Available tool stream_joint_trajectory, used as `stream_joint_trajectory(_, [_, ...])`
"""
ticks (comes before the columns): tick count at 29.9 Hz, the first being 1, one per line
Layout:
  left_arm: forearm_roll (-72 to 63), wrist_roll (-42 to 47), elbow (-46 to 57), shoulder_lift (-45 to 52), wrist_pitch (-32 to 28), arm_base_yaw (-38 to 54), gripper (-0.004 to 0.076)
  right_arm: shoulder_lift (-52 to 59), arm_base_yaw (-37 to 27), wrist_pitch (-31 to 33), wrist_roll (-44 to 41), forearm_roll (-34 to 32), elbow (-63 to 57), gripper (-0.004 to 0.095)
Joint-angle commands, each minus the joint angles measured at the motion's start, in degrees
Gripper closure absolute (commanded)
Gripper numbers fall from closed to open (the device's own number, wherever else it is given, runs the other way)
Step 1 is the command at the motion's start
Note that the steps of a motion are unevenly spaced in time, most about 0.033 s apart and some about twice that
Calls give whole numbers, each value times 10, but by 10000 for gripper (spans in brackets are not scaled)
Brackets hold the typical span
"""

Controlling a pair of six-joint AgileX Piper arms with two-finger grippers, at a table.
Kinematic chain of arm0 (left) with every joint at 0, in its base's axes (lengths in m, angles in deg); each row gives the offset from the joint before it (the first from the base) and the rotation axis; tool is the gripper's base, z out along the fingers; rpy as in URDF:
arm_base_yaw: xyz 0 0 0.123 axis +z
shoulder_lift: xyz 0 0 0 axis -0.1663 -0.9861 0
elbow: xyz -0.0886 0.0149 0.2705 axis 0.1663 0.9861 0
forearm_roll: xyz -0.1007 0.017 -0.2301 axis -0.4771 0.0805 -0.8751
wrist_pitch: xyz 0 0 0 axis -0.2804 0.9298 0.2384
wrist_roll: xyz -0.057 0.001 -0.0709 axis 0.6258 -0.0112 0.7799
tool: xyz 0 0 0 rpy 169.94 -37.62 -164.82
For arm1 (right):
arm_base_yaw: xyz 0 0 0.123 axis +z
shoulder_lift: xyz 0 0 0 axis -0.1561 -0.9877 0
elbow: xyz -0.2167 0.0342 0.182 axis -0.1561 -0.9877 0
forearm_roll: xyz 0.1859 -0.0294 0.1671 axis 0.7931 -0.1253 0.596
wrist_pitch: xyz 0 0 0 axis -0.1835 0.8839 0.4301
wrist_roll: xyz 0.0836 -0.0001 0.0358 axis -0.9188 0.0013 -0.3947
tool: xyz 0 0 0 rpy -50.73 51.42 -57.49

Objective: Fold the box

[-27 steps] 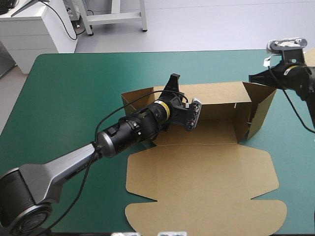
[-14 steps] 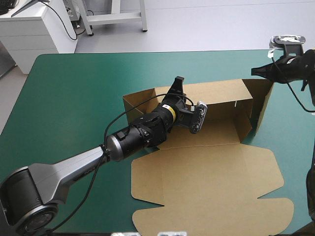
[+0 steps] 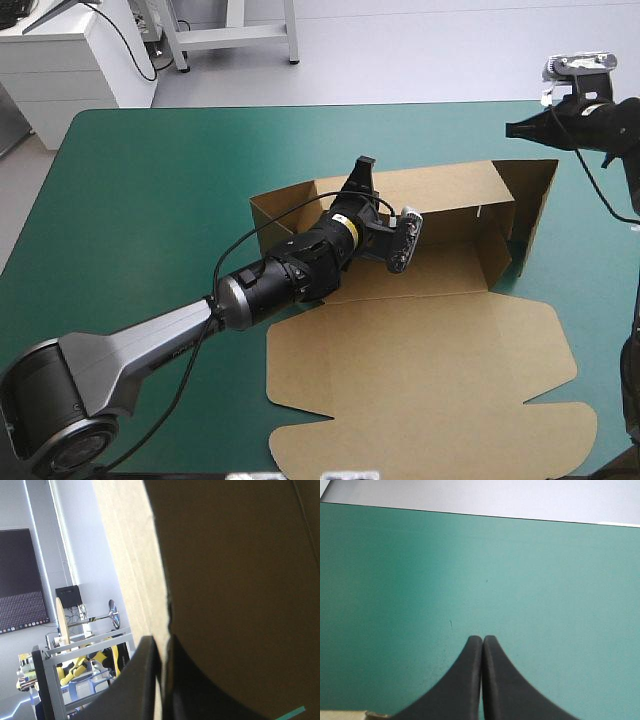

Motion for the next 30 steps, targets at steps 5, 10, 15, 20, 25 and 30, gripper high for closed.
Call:
stream_joint_trajectory(5, [-33,-2,-1,7,-9,-12,731,-25,-4,-28,10,19,18,929])
stream_joint_trajectory(10, [-31,-2,-1,7,-3,-12,731,-40,-4,-29,17,19,22,929])
stream_joint_trajectory(15, [-28,7,-1,7,0,-12,731,-44,-4,-5,20,19,27,929])
stream_joint_trajectory(20, [-26,7,-1,7,10,-12,731,-44,-4,8,19,7,27,929])
stream_joint_trajectory(25, [-26,10,-1,7,20,-12,731,-44,-4,76,16,-25,27,929])
stream_joint_trajectory(30, [-31,29,-1,7,21,-12,731,-38,-4,134,16,-16,27,928])
